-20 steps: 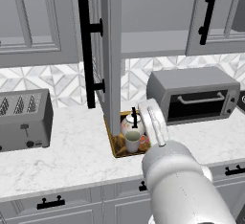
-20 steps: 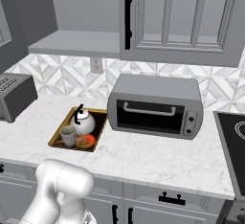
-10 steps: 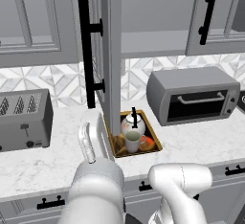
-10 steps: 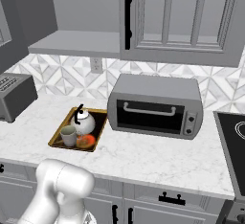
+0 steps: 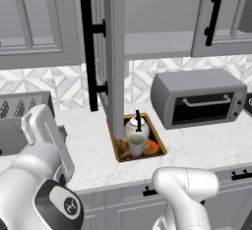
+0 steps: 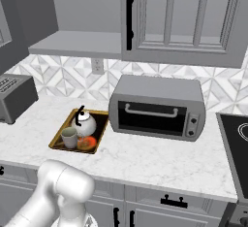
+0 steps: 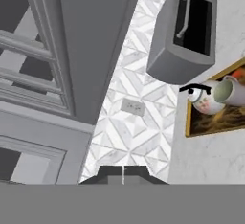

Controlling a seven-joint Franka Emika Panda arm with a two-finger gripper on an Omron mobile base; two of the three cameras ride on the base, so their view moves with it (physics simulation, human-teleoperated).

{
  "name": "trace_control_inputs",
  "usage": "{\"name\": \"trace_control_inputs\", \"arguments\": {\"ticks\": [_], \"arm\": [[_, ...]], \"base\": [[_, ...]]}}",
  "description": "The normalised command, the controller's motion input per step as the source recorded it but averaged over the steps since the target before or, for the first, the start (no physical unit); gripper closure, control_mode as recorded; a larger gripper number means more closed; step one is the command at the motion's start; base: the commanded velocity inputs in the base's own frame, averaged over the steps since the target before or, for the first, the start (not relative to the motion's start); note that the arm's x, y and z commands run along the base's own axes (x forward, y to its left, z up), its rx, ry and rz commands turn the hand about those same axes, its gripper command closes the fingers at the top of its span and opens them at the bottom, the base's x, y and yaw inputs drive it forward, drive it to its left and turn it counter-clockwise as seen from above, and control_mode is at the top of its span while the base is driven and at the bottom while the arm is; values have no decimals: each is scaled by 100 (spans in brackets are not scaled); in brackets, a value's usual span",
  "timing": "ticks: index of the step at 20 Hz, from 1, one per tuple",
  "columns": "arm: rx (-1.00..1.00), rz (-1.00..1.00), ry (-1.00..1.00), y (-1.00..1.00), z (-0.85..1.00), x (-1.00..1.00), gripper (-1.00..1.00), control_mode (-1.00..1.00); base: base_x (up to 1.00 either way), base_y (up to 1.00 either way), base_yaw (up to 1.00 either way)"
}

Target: Pick the kettle from the counter and place it on the tray. Then pick the mug from the cabinet and place it on the tray. Then close the cabinet doors.

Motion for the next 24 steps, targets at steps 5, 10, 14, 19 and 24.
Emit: {"name": "trace_control_inputs", "arguments": {"ticks": [5,10,14,19,24], "arm": [[-24,-24,0,-4,-38,92,100,-100],[-17,-34,0,9,-12,99,100,-100],[-11,-29,0,1,6,78,100,-100],[-9,-22,-3,-24,30,8,100,-100],[-8,-21,-13,-35,8,2,100,-100]], "base": [[0,0,0],[0,0,0],[0,0,0],[0,0,0],[0,0,0]]}}
